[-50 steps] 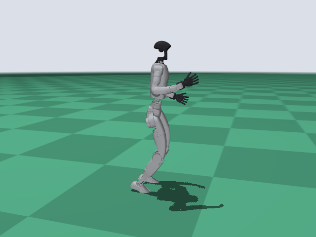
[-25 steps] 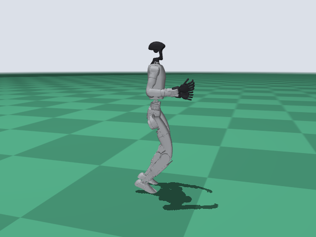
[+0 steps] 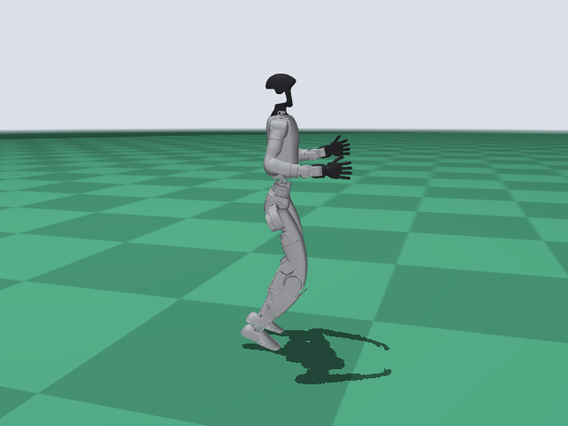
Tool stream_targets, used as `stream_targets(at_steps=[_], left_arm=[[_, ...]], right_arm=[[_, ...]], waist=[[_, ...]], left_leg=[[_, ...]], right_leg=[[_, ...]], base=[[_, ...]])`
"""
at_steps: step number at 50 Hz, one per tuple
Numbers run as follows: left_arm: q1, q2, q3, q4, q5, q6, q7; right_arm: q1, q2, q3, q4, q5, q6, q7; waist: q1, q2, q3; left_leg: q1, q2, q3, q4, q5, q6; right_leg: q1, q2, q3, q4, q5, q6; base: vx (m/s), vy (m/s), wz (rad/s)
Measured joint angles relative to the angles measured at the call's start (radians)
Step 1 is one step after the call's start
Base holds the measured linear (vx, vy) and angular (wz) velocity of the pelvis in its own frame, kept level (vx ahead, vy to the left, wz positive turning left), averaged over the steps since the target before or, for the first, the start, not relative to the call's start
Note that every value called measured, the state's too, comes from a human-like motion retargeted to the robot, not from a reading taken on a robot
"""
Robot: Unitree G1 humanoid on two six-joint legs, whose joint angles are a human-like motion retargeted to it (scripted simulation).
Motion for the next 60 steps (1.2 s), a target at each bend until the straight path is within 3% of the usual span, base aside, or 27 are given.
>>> stream_targets(at_steps=[3,5,10,12,15,20,22,25,28,32,33,37,40,46,48,51,53,55,57,60], left_arm=[[-0.157,0.042,0.011,-0.092,0.076,-0.024,0.029],[-0.204,0.029,0.008,-0.098,0.084,-0.031,0.039],[0.17,-0.091,0.004,0.094,-0.016,0.011,-0.013],[0.29,-0.108,0.008,0.155,-0.031,0.034,-0.002],[0.403,-0.117,0.04,0.169,-0.052,0.036,0.005],[0.166,0.003,0.055,0.023,0.048,0.02,-0.018],[-0.071,0.109,0.053,-0.04,0.113,0.001,0.051],[-0.249,0.165,0.068,-0.123,0.114,-0.054,0.118],[-0.169,0.103,0.062,-0.113,0.04,-0.043,0.081],[0.154,0.019,0.077,0.027,-0.073,0.057,-0.054],[0.246,0.007,0.114,0.048,-0.096,0.078,-0.101],[0.491,-0.023,0.216,0.056,-0.133,0.083,-0.153],[0.39,-0.028,0.219,0.027,-0.093,0.051,-0.113],[-0.169,0.036,0.159,-0.159,0.018,-0.092,0.081],[-0.294,0.076,0.154,-0.203,0.053,-0.117,0.131],[-0.365,0.148,0.156,-0.191,0.113,-0.109,0.166],[-0.332,0.186,0.162,-0.106,0.13,-0.08,0.178],[-0.217,0.183,0.171,0.016,0.114,-0.046,0.173],[-0.048,0.147,0.202,0.126,0.068,-0.016,0.113],[0.245,0.086,0.237,0.161,0.014,0.032,0.005]], right_arm=[[0.043,0.035,0.035,0.149,-0.03,0.037,0.036],[0.039,0.098,0.017,0.224,-0.027,0.021,0.051],[0.024,0.139,-0.113,-0.058,0.085,-0.042,-0.032],[-0.042,0.125,-0.153,-0.156,0.069,-0.084,-0.061],[-0.113,0.094,-0.172,-0.261,0.044,-0.108,-0.11],[0.038,0.122,-0.068,-0.106,0.067,-0.017,-0.065],[0.123,0.152,-0.069,0.032,0.118,0.008,0.038],[0.253,0.151,-0.098,0.092,0.178,0.037,0.141],[0.186,0.118,-0.108,0.013,0.217,0.035,0.168],[-0.186,-0.043,-0.123,-0.148,0.091,-0.028,0.032],[-0.324,-0.095,-0.108,-0.157,0.033,-0.043,-0.035],[-0.575,-0.146,-0.089,-0.2,-0.072,-0.078,-0.162],[-0.467,-0.079,-0.07,-0.213,-0.063,-0.084,-0.116],[0.031,0.04,-0.044,-0.002,0.013,-0.01,0.107],[0.149,0.045,-0.058,0.05,0.024,0.012,0.154],[0.238,0.064,-0.113,0.039,0.065,0.013,0.188],[0.207,0.09,-0.16,-0.036,0.124,-0.003,0.169],[0.097,0.124,-0.203,-0.136,0.165,-0.033,0.09],[-0.095,0.12,-0.226,-0.234,0.132,-0.061,-0.044],[-0.402,0.021,-0.24,-0.306,0.036,-0.112,-0.197]], waist=[[0.011,0.01,0.022],[0.037,0.029,0.1],[0.056,-0.006,0.068],[0.069,-0.036,0.076],[0.063,-0.059,0.069],[-0.097,-0.013,0.095],[-0.159,-0.003,0.113],[-0.197,0.015,0.084],[-0.106,-0.054,0.064],[0.132,-0.187,0.076],[0.203,-0.176,0.082],[0.33,-0.185,0.075],[0.282,-0.141,0.058],[0.021,-0.01,0.036],[-0.088,0.033,0.036],[-0.193,0.056,0.039],[-0.204,0.04,0.041],[-0.161,-0.018,0.047],[-0.062,-0.092,0.086],[0.117,-0.19,0.098]], left_leg=[[-0.001,0.029,-0.012,0.071,-0.252,0.05],[0.083,0.066,-0.031,0.04,-0.294,0.033],[0.152,0.029,-0.049,-0.244,0.133,-0.087],[0.13,0.015,-0.037,-0.202,0.13,-0.079],[0.112,-0.005,-0.015,-0.182,-0.003,-0.041],[0.125,-0.034,-0.01,-0.131,-0.199,0.014],[0.181,-0.056,-0.057,-0.237,-0.121,-0.004],[0.189,-0.076,-0.114,-0.366,0.095,-0.066],[0.122,-0.095,-0.144,-0.319,0.164,-0.094],[-0.019,-0.059,-0.136,-0.059,0.051,-0.082],[-0.057,0.007,-0.123,0.034,-0.001,-0.075],[-0.104,0.123,-0.057,0.124,-0.031,-0.06],[-0.075,0.143,-0.011,0.077,-0.006,-0.062],[0.033,0.068,0.056,-0.117,0.173,-0.087],[0.037,0.043,0.057,-0.123,0.17,-0.071],[0.031,-0.011,0.038,-0.128,0.06,-0.034],[0.045,-0.042,0.006,-0.165,-0.025,-0.02],[0.058,-0.065,-0.009,-0.188,-0.074,-0.008],[0.122,-0.056,0.0,-0.249,-0.06,-0.008],[0.078,-0.007,0.014,-0.183,-0.061,-0.03]], right_leg=[[0.031,0.003,-0.035,0.016,-0.232,-0.046],[0.139,0.046,-0.07,-0.058,-0.256,-0.058],[0.149,0.035,-0.052,-0.212,0.07,0.038],[0.119,0.01,-0.045,-0.156,0.087,0.049],[0.072,-0.024,-0.036,-0.098,-0.014,0.027],[0.009,-0.08,-0.007,0.15,-0.126,0.031],[0.001,-0.085,0.016,0.196,-0.139,0.033],[0.009,-0.076,0.038,0.123,-0.118,0.036],[0.04,-0.091,0.012,0.021,-0.097,0.037],[0.063,-0.074,-0.039,-0.061,-0.157,0.008],[0.081,-0.008,-0.047,-0.116,-0.154,-0.015],[0.078,0.088,-0.043,-0.194,-0.129,-0.061],[0.094,0.091,-0.072,-0.224,-0.084,-0.056],[0.09,0.006,-0.091,-0.108,0.063,0.024],[0.059,-0.014,-0.053,-0.015,0.051,0.044],[0.007,-0.074,-0.016,0.113,-0.044,0.032],[-0.007,-0.122,-0.021,0.16,-0.123,0.011],[0.001,-0.163,-0.035,0.166,-0.171,0.003],[0.069,-0.153,-0.054,0.072,-0.184,0.002],[0.099,-0.099,-0.066,-0.088,-0.184,-0.016]], base=[[-0.04,-0.02,0.43],[0.03,-0.02,0.03],[0.04,-0.01,0.37],[-0.07,0.02,0.39],[-0.04,0.03,0.29],[-0.03,0.02,0.99],[0.01,0.0,1.77],[0.03,-0.02,1.51],[0.01,-0.06,0.68],[0.02,-0.1,-0.58],[0.04,-0.11,-1.39],[0.04,-0.1,-0.51],[0.02,-0.06,0.76],[-0.05,0.01,1.43],[-0.1,0.05,1.16],[-0.08,0.03,0.57],[-0.01,-0.02,-0.13],[-0.01,-0.08,-0.67],[0.02,-0.13,-1.38],[0.02,-0.15,-1.74]])
